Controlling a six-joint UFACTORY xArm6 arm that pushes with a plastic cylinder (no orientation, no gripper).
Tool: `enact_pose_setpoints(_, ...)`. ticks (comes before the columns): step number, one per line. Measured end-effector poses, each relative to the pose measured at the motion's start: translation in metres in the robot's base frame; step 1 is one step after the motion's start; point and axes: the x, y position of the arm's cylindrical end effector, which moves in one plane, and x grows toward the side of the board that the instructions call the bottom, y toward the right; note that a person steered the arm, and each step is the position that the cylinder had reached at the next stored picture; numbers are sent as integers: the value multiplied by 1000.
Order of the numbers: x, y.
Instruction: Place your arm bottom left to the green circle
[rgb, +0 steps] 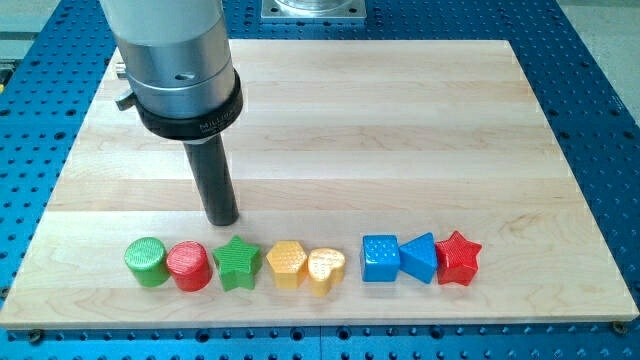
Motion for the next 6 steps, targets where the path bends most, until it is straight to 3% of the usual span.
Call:
enact_pose_setpoints(3,-3,-6)
enact_pose_setpoints(5,9,-134)
enact_pose_setpoints(6,74,-134)
